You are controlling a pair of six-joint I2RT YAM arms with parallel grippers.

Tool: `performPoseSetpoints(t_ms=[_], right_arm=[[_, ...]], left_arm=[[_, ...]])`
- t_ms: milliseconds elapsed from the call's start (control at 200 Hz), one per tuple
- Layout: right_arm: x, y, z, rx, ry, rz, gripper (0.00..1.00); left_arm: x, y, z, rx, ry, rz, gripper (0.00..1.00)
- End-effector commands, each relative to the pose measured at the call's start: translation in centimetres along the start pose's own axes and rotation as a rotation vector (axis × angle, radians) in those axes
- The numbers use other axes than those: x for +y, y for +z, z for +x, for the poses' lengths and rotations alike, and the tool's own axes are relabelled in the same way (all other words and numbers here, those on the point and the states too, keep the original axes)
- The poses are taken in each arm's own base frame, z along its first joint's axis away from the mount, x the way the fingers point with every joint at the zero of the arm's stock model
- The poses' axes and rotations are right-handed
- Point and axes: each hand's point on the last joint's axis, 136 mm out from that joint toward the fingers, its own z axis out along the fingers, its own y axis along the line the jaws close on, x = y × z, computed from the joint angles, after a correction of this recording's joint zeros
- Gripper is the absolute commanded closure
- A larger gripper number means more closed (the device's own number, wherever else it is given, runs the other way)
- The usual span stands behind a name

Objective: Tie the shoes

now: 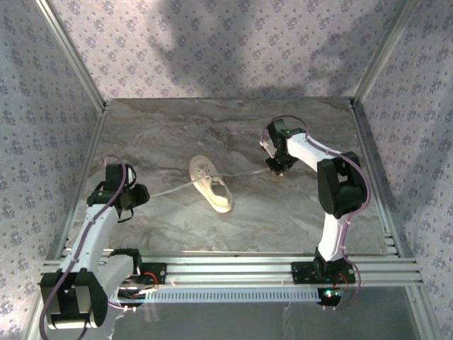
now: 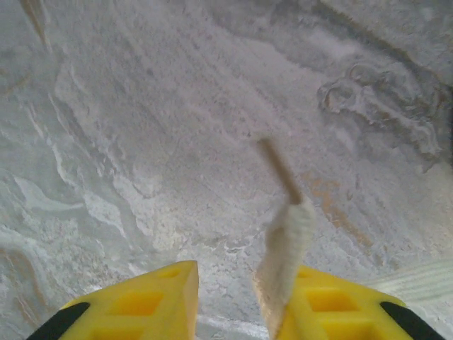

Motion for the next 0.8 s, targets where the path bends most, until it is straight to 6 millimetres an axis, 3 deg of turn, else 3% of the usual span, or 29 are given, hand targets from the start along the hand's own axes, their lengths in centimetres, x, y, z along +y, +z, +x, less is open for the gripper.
performPoseSetpoints(t_ms=[0, 105, 250, 445, 520, 570, 795], right_arm=[[1.0, -2.2, -0.6, -0.043, 0.017, -0.053, 0.68], [1.5, -2.7, -0.6, -0.058, 0.017, -0.069, 0.55], [3.0, -3.7, -0.8, -0.1, 0.014, -0.116, 0.53], [9.0, -5.0, -1.7, -0.178, -0.039, -0.283, 0.53], [11.6, -4.7, -1.6, -0.171, -0.063, -0.346, 0.53], [13.0, -4.3, -1.4, -0.165, -0.073, -0.379, 0.53], [17.9, -3.1, -0.5, -0.124, -0.109, -0.489, 0.6]], left_arm=[[-0.7, -1.2, -1.7, -0.033, 0.036, 0.019, 0.62], [-1.5, -1.4, -2.3, -0.041, 0.081, 0.046, 0.58], [-3.0, -1.7, -3.0, -0.059, 0.202, 0.09, 0.56], [-2.0, -3.6, -5.5, -0.145, 0.305, -0.016, 0.46], [-2.6, -4.3, -6.1, -0.164, 0.348, 0.004, 0.3], [-3.1, -4.7, -6.4, -0.167, 0.379, 0.023, 0.24], [-3.9, -5.5, -7.1, -0.142, 0.4, 0.081, 0.21]])
